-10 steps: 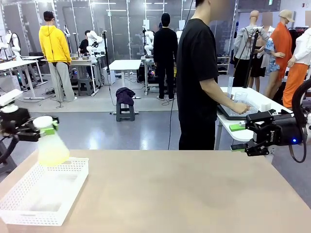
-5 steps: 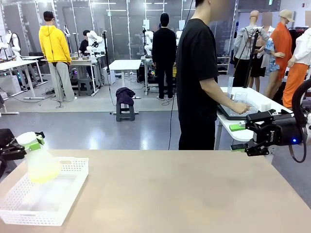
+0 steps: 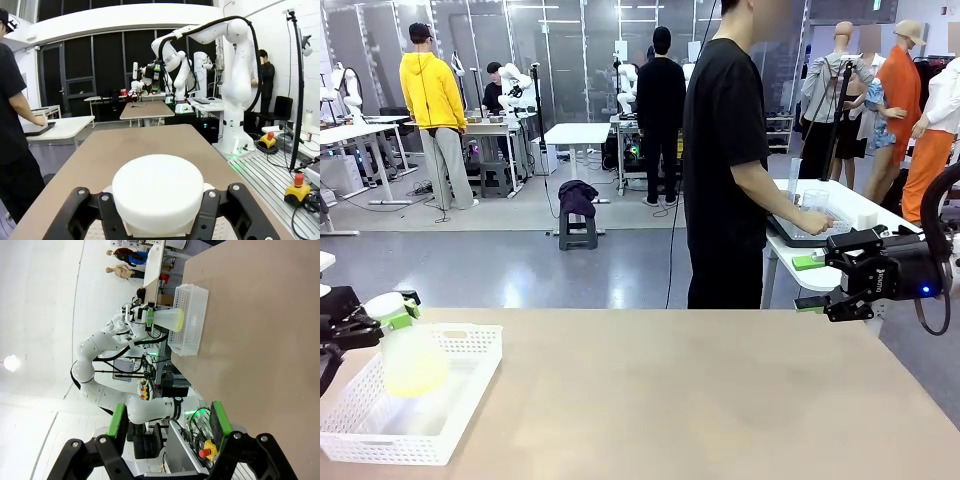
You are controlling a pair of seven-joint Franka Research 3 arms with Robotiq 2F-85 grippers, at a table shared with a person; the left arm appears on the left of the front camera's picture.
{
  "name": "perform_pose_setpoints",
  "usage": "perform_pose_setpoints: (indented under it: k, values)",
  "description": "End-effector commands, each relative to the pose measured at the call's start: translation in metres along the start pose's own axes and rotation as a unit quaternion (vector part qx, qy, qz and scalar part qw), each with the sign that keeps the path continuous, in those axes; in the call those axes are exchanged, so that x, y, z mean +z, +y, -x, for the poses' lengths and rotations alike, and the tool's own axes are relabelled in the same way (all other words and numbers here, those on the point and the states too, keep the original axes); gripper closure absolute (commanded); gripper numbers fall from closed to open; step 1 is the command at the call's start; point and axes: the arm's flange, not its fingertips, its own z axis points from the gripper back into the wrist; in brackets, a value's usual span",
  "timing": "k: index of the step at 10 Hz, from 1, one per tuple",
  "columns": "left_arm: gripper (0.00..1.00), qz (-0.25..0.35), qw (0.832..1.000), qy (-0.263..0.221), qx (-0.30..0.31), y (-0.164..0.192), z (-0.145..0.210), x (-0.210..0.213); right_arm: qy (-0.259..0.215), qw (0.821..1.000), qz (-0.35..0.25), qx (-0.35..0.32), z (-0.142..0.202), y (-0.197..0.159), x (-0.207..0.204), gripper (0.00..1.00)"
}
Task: Prepare the solutions needed for the experiment.
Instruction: When the human places the Big flask in the center of the table, pick up the Big flask and place it in the left Organizing basket.
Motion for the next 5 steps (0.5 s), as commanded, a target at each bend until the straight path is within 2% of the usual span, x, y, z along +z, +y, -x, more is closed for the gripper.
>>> perform_pose_setpoints:
  k: [1, 5]
  values:
    - [0.95, -0.012, 1.0, 0.017, 0.004, 0.002, 0.009, -0.007, 0.0, 1.0, -0.005, 0.002, 0.001, 0.001, 0.0, 0.18]
    - [0.95, -0.014, 0.998, 0.054, -0.001, 0.007, 0.029, -0.011, 0.0, 1.0, -0.005, 0.002, 0.001, 0.001, 0.0, 0.18]
